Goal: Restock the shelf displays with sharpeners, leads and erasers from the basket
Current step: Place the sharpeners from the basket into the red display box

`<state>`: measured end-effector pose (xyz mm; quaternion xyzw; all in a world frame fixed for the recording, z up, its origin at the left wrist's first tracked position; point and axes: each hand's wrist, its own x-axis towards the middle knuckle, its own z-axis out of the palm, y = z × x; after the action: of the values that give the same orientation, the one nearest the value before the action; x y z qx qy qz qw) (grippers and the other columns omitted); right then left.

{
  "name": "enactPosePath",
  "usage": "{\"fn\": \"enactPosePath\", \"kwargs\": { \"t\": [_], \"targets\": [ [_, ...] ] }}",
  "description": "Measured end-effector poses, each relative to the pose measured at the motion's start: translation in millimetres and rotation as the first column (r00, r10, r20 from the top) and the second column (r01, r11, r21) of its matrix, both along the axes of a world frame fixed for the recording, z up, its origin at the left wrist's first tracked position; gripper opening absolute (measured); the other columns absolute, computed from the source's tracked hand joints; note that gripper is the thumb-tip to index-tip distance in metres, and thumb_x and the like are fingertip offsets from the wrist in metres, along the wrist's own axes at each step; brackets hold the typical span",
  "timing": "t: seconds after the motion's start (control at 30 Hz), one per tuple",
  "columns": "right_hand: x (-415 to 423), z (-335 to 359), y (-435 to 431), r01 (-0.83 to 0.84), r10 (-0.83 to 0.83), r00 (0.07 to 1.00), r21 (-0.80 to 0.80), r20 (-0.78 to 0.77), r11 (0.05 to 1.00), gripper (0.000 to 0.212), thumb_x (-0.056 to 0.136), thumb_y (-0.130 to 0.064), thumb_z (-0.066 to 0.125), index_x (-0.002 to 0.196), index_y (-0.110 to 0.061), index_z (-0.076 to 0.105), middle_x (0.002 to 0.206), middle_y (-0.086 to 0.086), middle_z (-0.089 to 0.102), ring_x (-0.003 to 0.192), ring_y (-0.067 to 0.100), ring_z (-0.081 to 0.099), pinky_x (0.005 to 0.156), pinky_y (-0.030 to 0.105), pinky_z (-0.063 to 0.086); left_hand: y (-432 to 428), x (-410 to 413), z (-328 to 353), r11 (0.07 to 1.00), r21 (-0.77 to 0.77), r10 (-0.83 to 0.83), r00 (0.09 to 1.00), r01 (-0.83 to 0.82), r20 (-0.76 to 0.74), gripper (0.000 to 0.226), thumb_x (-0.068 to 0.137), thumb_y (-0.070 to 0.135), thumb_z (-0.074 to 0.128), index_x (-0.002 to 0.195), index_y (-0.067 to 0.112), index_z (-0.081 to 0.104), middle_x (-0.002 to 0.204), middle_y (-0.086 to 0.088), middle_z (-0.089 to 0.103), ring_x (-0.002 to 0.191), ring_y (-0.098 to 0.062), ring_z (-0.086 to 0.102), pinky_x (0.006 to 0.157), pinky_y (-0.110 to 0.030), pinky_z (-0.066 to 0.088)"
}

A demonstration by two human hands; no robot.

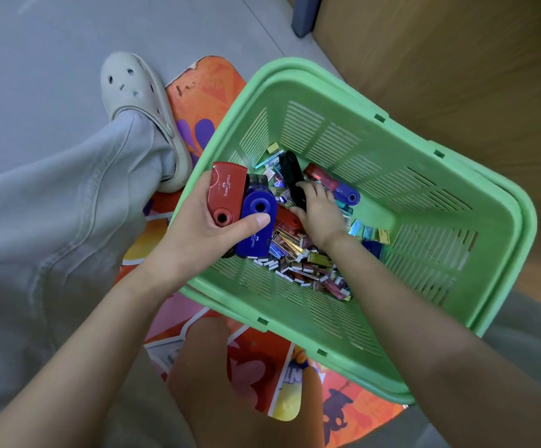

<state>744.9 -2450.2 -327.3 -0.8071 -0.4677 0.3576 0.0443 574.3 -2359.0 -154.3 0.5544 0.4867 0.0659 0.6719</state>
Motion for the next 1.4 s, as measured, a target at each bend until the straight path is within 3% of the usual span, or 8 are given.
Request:
{"fn": "enactPosePath", "kwargs": {
  "t": [0.13, 0.37, 0.5, 0.67, 0.83, 1.1, 1.27, 1.4],
  "targets": [
    [2.2, 3.5, -2.7, 0.110, -0.119, 0.985, -0.075, -0.123, 0.991, 0.047, 0.097, -0.024, 0.051, 0.140, -0.019, 0.034, 0.134, 0.017, 0.044, 0.115, 0.036, 0.050, 0.091, 0.046, 0.047, -2.4, -2.1, 3.2, 1.000, -0.015, -0.005, 1.000, 0.005, 0.018, 0.059, 0.061, 0.029, 0.072, 0.116, 0.026, 0.048, 0.095, 0.012, 0.067, 0.083, 0.001, 0.067, 0.066, -0.011, 0.050],
    [-0.5, 34.7, 15.0, 0.153, -0.135, 0.987, 0.236, -0.089, 0.960, 0.046, 0.093, -0.020, 0.059, 0.133, -0.006, 0.041, 0.133, 0.014, 0.052, 0.121, 0.028, 0.050, 0.098, 0.038, 0.043, 0.9, -9.8, 21.9, 0.999, -0.015, -0.039, 0.997, 0.040, 0.070, 0.047, 0.062, 0.024, 0.071, 0.104, 0.025, 0.052, 0.087, 0.010, 0.070, 0.078, -0.001, 0.067, 0.065, -0.012, 0.050],
    [1.6, 23.3, 44.6, -0.086, 0.094, 0.993, 0.125, -0.064, 0.988, 0.051, 0.091, -0.021, 0.061, 0.137, -0.010, 0.041, 0.140, 0.013, 0.046, 0.130, 0.028, 0.042, 0.111, 0.038, 0.030, 9.5, -17.9, 35.2, 1.000, 0.015, -0.027, 0.995, 0.026, 0.095, 0.043, 0.064, 0.020, 0.070, 0.103, 0.025, 0.051, 0.081, 0.018, 0.070, 0.075, 0.002, 0.066, 0.062, -0.009, 0.048],
    [5.6, 10.3, 64.1, -0.558, 0.558, 0.828, -0.013, 0.061, 0.830, 0.055, 0.100, -0.038, 0.040, 0.149, -0.016, 0.027, 0.156, 0.005, 0.026, 0.144, 0.024, 0.020, 0.117, 0.036, 0.013, 24.0, -31.8, 41.8, 0.997, 0.062, 0.034, 0.994, -0.040, 0.101, 0.047, 0.064, 0.025, 0.078, 0.103, 0.028, 0.052, 0.085, 0.017, 0.070, 0.079, -0.003, 0.068, 0.061, -0.015, 0.051],
    [3.0, 0.1, 76.7, -0.628, 0.681, 0.722, -0.300, 0.119, 0.718, 0.058, 0.100, -0.050, 0.028, 0.151, -0.025, 0.017, 0.154, 0.002, 0.028, 0.143, 0.024, 0.021, 0.112, 0.040, 0.021, 30.6, -43.8, 35.1, 0.993, 0.074, 0.082, 0.994, -0.088, 0.078, 0.052, 0.063, 0.030, 0.086, 0.103, 0.033, 0.052, 0.086, 0.020, 0.070, 0.080, 0.000, 0.067, 0.060, -0.015, 0.051],
    [20.9, 4.9, 21.8, -0.634, 0.731, 0.666, -0.406, 0.145, 0.658, 0.049, 0.102, -0.038, 0.028, 0.149, -0.024, 0.023, 0.151, 0.002, 0.035, 0.140, 0.025, 0.026, 0.111, 0.039, 0.023, 30.7, -43.1, 36.0, 0.990, 0.062, 0.125, 0.988, -0.130, 0.090, 0.048, 0.061, 0.029, 0.078, 0.102, 0.030, 0.053, 0.082, 0.022, 0.069, 0.077, 0.002, 0.066, 0.059, -0.013, 0.049],
    [29.8, 17.1, -5.2, -0.557, 0.626, 0.779, -0.412, 0.044, 0.722, 0.060, 0.099, -0.011, 0.040, 0.151, -0.023, 0.014, 0.154, 0.006, 0.027, 0.143, 0.024, 0.022, 0.110, 0.040, 0.029, 28.6, -38.2, 38.3, 0.989, 0.039, 0.138, 0.983, -0.144, 0.121, 0.045, 0.064, 0.022, 0.072, 0.105, 0.029, 0.053, 0.088, 0.015, 0.068, 0.076, 0.003, 0.066, 0.056, -0.011, 0.048],
    [25.3, 26.8, 15.5, -0.437, 0.449, 0.884, -0.113, 0.131, 0.892, 0.064, 0.092, -0.002, 0.052, 0.148, -0.012, 0.025, 0.144, 0.010, 0.042, 0.132, 0.026, 0.038, 0.112, 0.037, 0.027, 27.4, -37.4, 37.0, 0.987, 0.031, 0.150, 0.979, -0.156, 0.138, 0.043, 0.067, 0.019, 0.071, 0.103, 0.031, 0.052, 0.088, 0.016, 0.067, 0.077, 0.004, 0.066, 0.058, -0.010, 0.048]
  ]
}}
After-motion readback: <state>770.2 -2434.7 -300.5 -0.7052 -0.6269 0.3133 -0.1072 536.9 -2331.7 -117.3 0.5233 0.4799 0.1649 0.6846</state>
